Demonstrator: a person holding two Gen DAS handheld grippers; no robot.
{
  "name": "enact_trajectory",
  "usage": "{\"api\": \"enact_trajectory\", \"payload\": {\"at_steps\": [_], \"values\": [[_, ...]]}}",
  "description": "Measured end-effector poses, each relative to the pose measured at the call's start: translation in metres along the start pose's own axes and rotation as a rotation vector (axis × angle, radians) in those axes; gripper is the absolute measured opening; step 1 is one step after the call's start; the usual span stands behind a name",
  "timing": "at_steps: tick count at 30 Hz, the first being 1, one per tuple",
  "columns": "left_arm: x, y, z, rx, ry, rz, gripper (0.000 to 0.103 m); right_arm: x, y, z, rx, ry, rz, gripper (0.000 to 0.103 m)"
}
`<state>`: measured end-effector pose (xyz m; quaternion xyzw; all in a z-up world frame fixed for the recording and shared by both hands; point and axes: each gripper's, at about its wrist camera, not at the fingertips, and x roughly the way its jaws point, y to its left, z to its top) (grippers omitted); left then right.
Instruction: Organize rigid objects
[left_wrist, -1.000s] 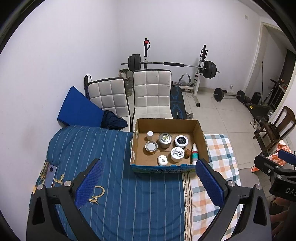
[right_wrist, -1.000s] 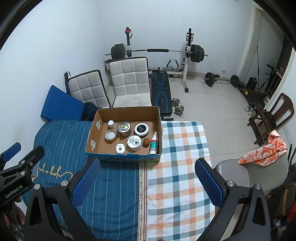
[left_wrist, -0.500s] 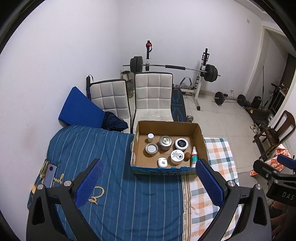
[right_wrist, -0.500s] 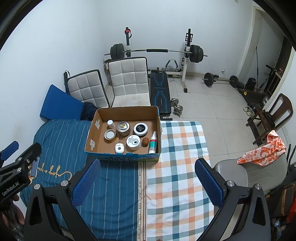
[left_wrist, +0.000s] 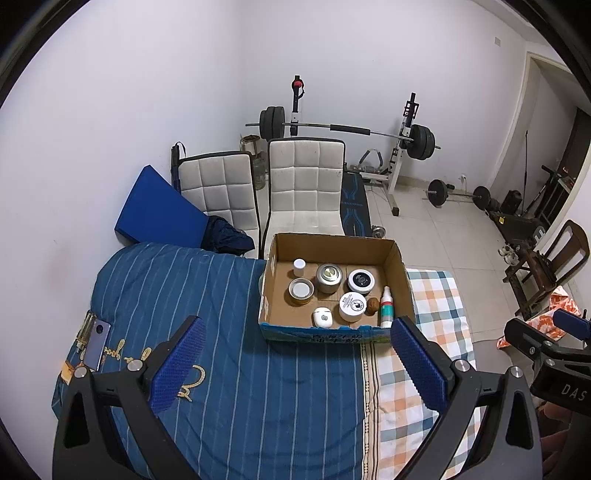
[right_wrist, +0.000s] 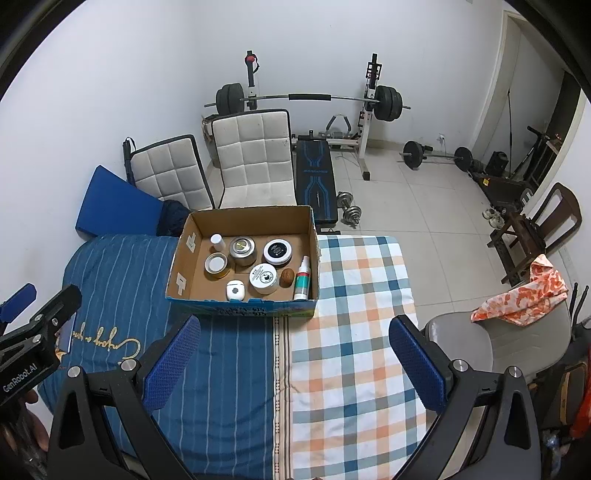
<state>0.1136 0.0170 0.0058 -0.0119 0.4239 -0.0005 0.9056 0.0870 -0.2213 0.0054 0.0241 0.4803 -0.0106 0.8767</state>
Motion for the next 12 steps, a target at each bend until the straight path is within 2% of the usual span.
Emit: {"api": "enact_trajectory", "payload": {"at_steps": [12], "values": [[-0.0006, -0.0015, -0.0016, -0.004, -0.015, -0.009, 0.103, 0.0004, 0.0016, 0.0001, -0.006, -0.003, 0.002, 0.103]]}}
